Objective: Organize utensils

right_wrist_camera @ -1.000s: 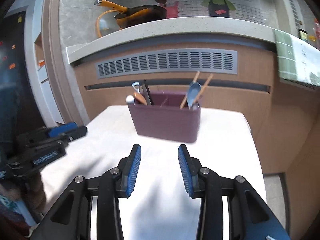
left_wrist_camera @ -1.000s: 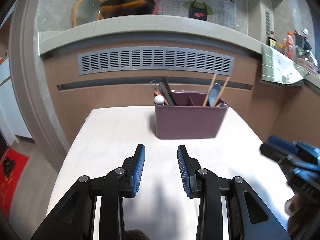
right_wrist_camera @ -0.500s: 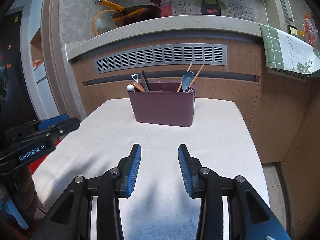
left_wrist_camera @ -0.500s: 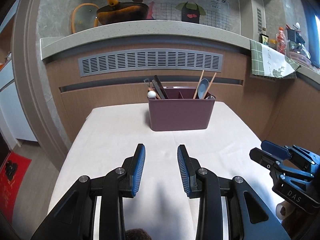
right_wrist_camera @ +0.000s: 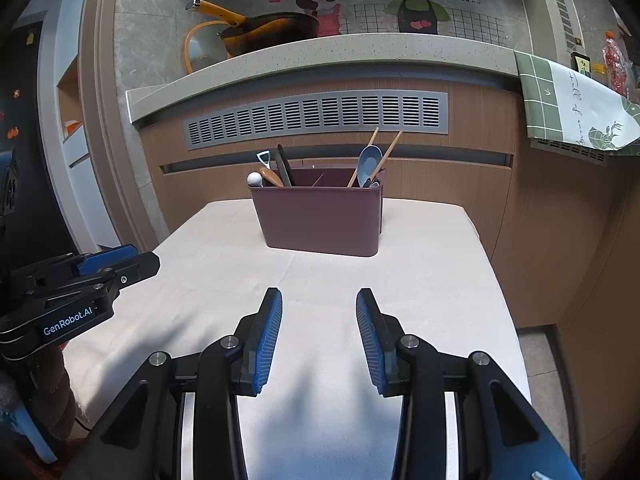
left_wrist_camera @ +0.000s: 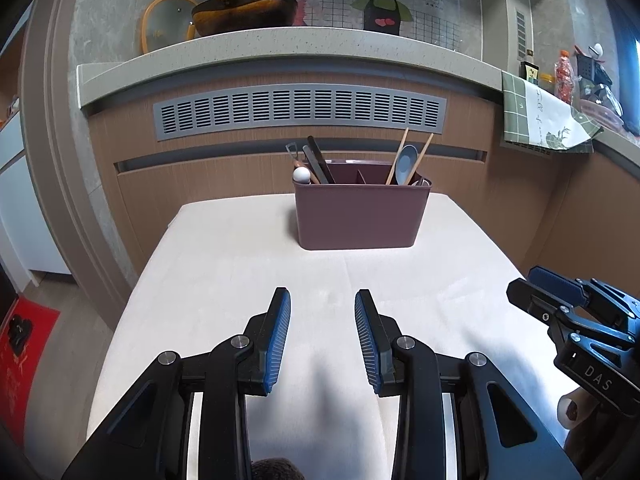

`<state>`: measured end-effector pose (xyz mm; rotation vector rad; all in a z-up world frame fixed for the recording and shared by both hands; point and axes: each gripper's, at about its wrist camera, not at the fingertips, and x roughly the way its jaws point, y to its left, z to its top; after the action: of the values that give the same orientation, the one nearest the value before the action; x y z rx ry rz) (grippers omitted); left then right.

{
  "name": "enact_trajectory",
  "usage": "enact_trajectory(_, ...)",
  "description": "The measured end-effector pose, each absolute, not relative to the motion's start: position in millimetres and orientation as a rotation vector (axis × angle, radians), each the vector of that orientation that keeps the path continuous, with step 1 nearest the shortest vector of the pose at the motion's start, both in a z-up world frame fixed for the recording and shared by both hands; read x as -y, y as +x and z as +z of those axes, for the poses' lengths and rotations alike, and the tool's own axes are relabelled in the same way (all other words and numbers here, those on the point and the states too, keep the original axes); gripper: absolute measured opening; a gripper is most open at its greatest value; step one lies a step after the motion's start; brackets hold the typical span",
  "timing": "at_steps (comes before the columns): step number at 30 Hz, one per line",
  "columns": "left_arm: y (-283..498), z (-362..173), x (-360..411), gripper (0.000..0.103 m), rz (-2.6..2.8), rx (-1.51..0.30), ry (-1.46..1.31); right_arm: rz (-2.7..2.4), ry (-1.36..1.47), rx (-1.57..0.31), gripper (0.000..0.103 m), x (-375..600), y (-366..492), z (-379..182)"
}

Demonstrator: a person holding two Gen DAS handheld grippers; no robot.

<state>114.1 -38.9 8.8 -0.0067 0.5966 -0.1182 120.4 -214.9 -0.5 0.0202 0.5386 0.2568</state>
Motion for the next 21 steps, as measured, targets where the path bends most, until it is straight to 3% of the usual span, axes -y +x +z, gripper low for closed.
enact_trajectory(21, 114.5, 5.6, 39.2, 0.035, -0.124, -0.615, -0.016, 0.253, 0.025, -0.552, 0.036, 216.2, 122.3, -1.2)
